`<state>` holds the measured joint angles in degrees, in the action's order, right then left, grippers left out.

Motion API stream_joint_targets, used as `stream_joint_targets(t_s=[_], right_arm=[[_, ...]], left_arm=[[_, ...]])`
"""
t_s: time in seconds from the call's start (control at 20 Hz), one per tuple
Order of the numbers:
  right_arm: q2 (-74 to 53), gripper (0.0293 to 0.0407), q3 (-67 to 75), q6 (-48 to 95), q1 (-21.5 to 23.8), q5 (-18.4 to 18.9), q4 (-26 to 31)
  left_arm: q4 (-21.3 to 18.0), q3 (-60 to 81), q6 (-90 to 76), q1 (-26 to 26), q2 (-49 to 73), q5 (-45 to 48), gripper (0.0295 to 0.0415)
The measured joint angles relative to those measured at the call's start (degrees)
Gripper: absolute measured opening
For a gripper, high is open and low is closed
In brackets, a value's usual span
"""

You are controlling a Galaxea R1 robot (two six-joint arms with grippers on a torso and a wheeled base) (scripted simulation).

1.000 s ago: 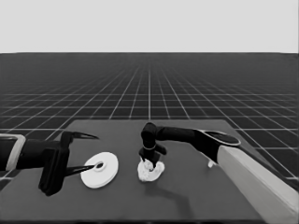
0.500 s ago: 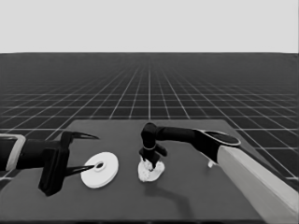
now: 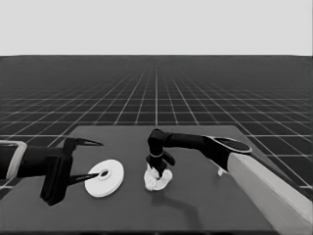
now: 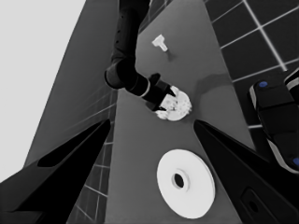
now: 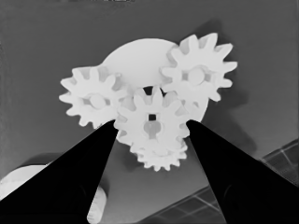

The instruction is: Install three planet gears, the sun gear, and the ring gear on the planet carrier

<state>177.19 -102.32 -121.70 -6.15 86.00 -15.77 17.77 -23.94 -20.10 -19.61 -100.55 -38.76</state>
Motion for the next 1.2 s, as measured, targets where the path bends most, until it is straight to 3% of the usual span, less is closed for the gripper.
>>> stream_joint_targets(t_s=[1.1, 1.2], right_arm=[[0.00, 0.0310, 0.00, -13.20, 0.00, 0.00, 0.00], [0.00, 0.0369, 0.00, -13.77, 0.01, 0.00, -0.01]], left_arm=[[0.00, 0.00, 0.00, 0.00, 0.00, 0.00, 0.0385], [0.00, 0.00, 0.00, 0.00, 0.00, 0.00, 0.0385]])
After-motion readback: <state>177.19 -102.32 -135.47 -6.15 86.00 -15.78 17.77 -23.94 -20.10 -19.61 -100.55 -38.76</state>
